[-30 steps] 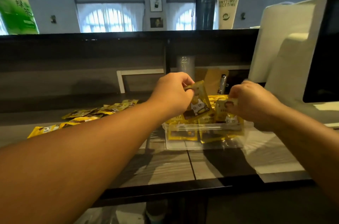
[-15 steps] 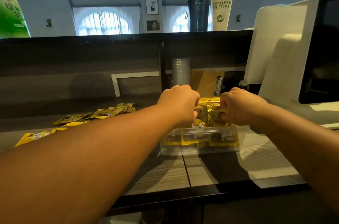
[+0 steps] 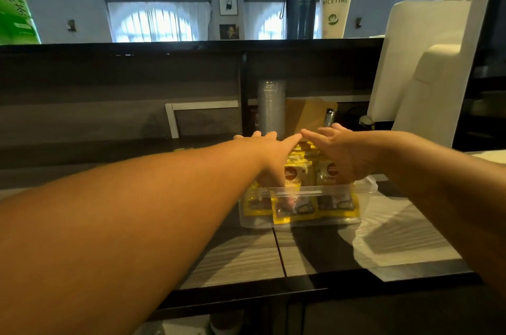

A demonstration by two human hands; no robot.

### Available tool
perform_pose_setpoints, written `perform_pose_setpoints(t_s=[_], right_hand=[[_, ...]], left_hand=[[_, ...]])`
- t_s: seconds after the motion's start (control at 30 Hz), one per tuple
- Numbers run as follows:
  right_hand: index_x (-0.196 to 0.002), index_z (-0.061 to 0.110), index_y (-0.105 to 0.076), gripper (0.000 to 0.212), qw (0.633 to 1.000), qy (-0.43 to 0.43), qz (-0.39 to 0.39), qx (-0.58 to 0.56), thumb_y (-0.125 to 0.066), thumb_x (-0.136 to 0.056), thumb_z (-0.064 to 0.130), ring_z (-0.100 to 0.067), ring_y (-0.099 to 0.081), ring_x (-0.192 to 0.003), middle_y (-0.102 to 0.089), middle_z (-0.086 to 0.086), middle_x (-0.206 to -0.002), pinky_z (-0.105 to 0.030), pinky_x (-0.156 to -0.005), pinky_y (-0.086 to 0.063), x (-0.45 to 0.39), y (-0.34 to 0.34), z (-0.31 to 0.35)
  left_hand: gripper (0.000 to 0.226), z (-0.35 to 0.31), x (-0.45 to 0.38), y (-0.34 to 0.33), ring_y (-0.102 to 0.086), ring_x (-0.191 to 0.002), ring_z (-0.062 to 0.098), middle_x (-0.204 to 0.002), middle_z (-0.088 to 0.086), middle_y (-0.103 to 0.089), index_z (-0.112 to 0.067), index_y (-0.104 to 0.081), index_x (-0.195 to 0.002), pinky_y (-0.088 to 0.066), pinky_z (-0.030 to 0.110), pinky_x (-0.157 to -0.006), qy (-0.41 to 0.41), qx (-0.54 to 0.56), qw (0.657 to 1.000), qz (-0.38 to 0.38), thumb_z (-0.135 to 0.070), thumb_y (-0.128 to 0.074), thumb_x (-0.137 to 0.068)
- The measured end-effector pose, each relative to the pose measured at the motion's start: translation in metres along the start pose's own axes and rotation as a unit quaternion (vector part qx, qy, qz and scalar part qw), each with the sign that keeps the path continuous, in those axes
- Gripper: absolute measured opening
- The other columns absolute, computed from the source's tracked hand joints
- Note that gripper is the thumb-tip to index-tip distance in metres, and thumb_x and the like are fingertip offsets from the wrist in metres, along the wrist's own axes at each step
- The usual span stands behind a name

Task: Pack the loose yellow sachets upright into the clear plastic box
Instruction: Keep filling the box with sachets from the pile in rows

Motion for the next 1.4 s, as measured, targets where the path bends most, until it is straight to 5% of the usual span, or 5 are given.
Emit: perform_pose_setpoints(t_s=[0.13,0.77,1.13,1.3,1.4], right_hand=[[-0.152,0.028,-0.002,0.107,0.999,-0.014,-0.032,0.031,-0.079,-0.078,0.029,-0.029,-0.050,-0.115,-0.040,-0.014,-0.136,-0.040,-0.095,-0.050,-0.007,-0.003,0.009],[-0.151,0.029,-0.022,0.108,0.988,0.041,-0.127,-0.075,-0.087,-0.066,0.038,-0.024,-0.050,-0.124,-0.045,-0.003,-0.146,-0.035,-0.098,-0.048,0.006,0.065,0.050],[-0.142,0.040,-0.035,0.067,0.967,0.121,-0.184,-0.129,-0.068,-0.084,0.044,-0.023,-0.028,-0.140,-0.035,0.003,-0.148,-0.054,-0.113,-0.029,-0.019,0.088,0.230],[-0.146,0.037,-0.031,0.061,0.965,0.153,-0.171,-0.127,-0.058,-0.092,0.044,-0.025,-0.006,-0.149,-0.024,0.004,-0.157,-0.056,-0.118,-0.015,-0.044,0.069,0.302],[-0.144,0.035,-0.036,0.048,0.964,0.148,-0.149,-0.164,-0.047,-0.098,0.043,-0.025,-0.011,-0.148,-0.028,0.004,-0.156,-0.054,-0.117,-0.017,-0.061,0.057,0.329]], left_hand=[[0.128,-0.005,-0.004,0.000,-0.041,-0.131,0.037,-0.148,0.012,-0.037,-0.040,0.008,-0.155,-0.037,0.057,-0.104,-0.015,-0.022,0.999,-0.040,-0.064,-0.080,-0.064],[0.099,0.050,0.039,0.022,-0.042,-0.134,0.030,-0.150,0.002,-0.038,-0.043,-0.011,-0.153,-0.040,0.058,-0.104,-0.025,0.190,0.972,-0.136,-0.060,-0.071,-0.076],[0.053,0.243,0.154,-0.053,-0.049,-0.125,0.025,-0.141,0.001,-0.049,-0.032,-0.045,-0.142,-0.045,0.049,-0.100,0.241,0.209,0.915,-0.247,-0.055,-0.049,-0.095],[0.056,0.317,0.193,-0.109,-0.021,-0.147,0.033,-0.159,0.007,-0.030,-0.030,-0.040,-0.148,-0.023,0.058,-0.115,0.375,0.132,0.899,-0.184,-0.055,-0.036,-0.098],[0.045,0.327,0.202,-0.132,-0.039,-0.134,0.033,-0.143,0.008,-0.049,-0.031,-0.056,-0.132,-0.033,0.057,-0.108,0.389,0.171,0.891,-0.161,-0.047,-0.029,-0.099]])
Point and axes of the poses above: each hand's wrist, its own x-axis away from the middle knuckle, its own y-axis out of the back of the hand, z = x × y, the point moved 8 cm from there along -x, towards the middle knuckle
